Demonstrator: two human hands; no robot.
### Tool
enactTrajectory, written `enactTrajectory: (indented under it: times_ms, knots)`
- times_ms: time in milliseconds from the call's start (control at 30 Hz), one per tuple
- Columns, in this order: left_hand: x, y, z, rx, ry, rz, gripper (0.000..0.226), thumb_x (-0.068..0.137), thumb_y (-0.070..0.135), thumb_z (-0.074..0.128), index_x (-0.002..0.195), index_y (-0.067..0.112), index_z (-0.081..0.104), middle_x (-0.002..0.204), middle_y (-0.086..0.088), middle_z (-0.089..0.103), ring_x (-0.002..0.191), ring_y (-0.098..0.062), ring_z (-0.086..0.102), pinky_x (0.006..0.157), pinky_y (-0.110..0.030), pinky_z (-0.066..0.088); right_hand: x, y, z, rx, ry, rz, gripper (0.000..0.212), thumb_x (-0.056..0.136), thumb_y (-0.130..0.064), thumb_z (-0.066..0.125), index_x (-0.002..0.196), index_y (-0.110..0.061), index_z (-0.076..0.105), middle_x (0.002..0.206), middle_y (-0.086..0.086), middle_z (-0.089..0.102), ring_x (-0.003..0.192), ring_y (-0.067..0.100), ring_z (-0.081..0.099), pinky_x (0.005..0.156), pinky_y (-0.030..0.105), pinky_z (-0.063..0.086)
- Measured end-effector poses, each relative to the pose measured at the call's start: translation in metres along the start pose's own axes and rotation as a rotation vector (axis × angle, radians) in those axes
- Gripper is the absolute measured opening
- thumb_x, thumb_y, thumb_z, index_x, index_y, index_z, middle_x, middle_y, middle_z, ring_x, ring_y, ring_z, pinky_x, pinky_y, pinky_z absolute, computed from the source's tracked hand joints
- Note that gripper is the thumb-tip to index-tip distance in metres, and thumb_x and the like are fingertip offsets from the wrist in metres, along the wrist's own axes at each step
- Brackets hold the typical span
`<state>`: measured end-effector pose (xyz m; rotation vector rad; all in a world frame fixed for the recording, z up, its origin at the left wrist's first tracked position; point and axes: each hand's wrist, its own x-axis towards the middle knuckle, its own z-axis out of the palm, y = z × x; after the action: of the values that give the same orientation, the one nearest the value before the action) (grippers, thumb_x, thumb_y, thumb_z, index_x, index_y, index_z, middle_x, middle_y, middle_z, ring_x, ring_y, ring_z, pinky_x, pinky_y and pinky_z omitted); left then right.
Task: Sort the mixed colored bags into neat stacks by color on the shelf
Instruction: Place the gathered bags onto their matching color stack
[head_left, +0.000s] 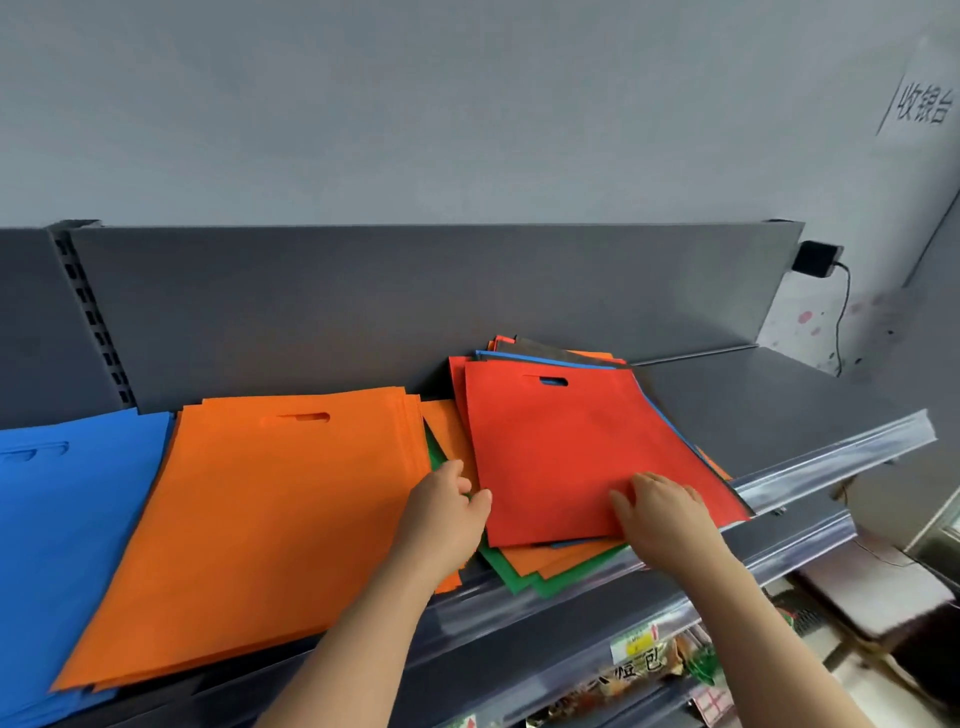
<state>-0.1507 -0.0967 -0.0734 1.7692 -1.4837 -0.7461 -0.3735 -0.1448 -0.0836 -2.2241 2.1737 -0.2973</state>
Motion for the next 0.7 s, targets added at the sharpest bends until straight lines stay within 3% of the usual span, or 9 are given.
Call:
enactTrajectory:
  times_ms: [100,233,267,333,467,567,700]
  knots:
    - [0.010,0.012,0.016,-0.070,-0.005,-0.103,0.069,0.095,0.032,0.054,0.149,0.006,0.020,0.135,-0.001,0.052,0.116,-0.018,0.052,0.087,-0.027,0.040,-0.002,0.010,0.004,0.022,0.013,-0.129,0.026,0.096,-0.033,0.040,0.092,-0.017,0.059,0.107,-0.001,0.064,0.108,0.023,0.056,0.098,0.037,0.033]
    - [0.020,0.015,0.021,-0.196,0.145,-0.213,0.045,0.088,0.031,0.065,0.120,0.006,0.048,0.111,-0.003,0.057,0.092,-0.018,0.052,0.079,-0.032,0.042,-0.002,0.014,0.004,0.155,0.027,-0.272,0.029,0.097,-0.027,0.041,0.113,-0.019,0.064,0.120,-0.006,0.063,0.115,0.016,0.054,0.108,0.033,0.026]
    - [0.021,0.016,0.021,-0.204,0.137,-0.230,0.043,0.087,0.034,0.066,0.119,0.009,0.051,0.114,-0.006,0.057,0.095,-0.019,0.053,0.082,-0.032,0.042,0.000,0.015,0.003,0.183,0.027,-0.301,0.028,0.097,-0.025,0.043,0.113,-0.018,0.065,0.118,-0.005,0.064,0.112,0.016,0.055,0.106,0.031,0.028]
    - [0.021,0.015,0.022,-0.169,0.107,-0.254,0.063,0.087,0.040,0.064,0.136,0.006,0.043,0.132,-0.010,0.050,0.114,-0.025,0.051,0.092,-0.034,0.042,0.004,0.020,0.001,0.230,0.014,-0.330,0.025,0.096,-0.022,0.045,0.108,-0.014,0.066,0.112,-0.001,0.067,0.105,0.020,0.056,0.096,0.029,0.034]
    - [0.019,0.020,0.029,-0.045,0.112,-0.228,0.072,0.090,0.039,0.061,0.146,0.008,0.028,0.149,-0.011,0.035,0.132,-0.028,0.041,0.102,-0.037,0.039,0.017,0.043,0.000,0.233,0.082,-0.204,0.029,0.094,-0.031,0.047,0.109,-0.012,0.063,0.114,0.004,0.062,0.110,0.027,0.055,0.098,0.038,0.039]
    - [0.019,0.025,0.034,0.002,0.130,-0.225,0.071,0.090,0.036,0.062,0.145,0.007,0.030,0.147,-0.010,0.037,0.131,-0.028,0.042,0.101,-0.036,0.040,0.021,0.056,0.000,0.081,-0.007,-0.113,0.030,0.094,-0.045,0.041,0.087,-0.018,0.050,0.096,0.000,0.057,0.100,0.024,0.056,0.092,0.036,0.039]
    - [0.020,0.027,0.038,0.013,0.151,-0.244,0.072,0.088,0.035,0.065,0.145,0.009,0.029,0.147,-0.010,0.036,0.129,-0.029,0.043,0.098,-0.037,0.043,0.023,0.064,0.005,0.026,0.005,-0.069,0.031,0.094,-0.050,0.036,0.083,-0.021,0.041,0.102,-0.002,0.058,0.108,0.020,0.053,0.105,0.039,0.031]
